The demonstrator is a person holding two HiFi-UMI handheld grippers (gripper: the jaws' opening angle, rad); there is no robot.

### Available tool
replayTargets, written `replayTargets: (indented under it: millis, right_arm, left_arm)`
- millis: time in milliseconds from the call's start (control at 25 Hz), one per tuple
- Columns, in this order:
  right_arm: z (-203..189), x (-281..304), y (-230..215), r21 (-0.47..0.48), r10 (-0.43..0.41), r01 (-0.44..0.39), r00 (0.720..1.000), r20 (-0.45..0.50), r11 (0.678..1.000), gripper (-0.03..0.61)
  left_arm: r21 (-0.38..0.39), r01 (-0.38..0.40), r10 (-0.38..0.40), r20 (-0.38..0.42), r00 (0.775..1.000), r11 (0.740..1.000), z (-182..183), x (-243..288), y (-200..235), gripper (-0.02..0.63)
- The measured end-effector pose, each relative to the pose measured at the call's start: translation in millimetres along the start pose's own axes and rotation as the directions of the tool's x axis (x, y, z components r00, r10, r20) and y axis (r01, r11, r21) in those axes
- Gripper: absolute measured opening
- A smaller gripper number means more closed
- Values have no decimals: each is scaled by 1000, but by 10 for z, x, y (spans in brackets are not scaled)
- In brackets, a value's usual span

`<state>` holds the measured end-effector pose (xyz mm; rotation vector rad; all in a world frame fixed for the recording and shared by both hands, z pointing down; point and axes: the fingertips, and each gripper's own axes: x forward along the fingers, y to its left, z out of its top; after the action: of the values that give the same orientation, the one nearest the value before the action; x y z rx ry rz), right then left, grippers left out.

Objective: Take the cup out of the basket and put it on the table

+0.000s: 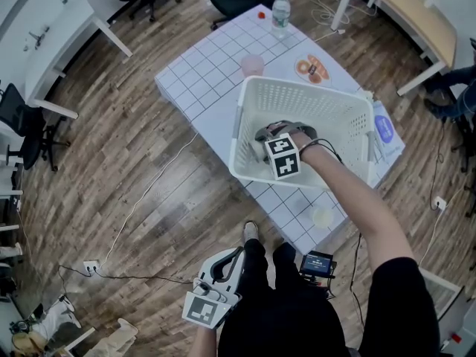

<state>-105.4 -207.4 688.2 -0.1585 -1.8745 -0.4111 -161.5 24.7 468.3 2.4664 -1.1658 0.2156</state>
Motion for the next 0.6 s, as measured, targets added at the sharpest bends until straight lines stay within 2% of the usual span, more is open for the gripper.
replayTargets:
  millis: [240, 600]
  right_arm:
    - [-3, -22, -35, 8, -11, 11, 1000, -5, 1000, 299]
    - [-2, -321, -216, 88, -61, 59, 998, 23, 994, 299]
  left_arm:
    - [5, 4, -4, 3, 1000, 1000, 24, 14, -1, 7]
    - [28, 24, -24, 17, 1000, 999, 95, 24, -81, 6]
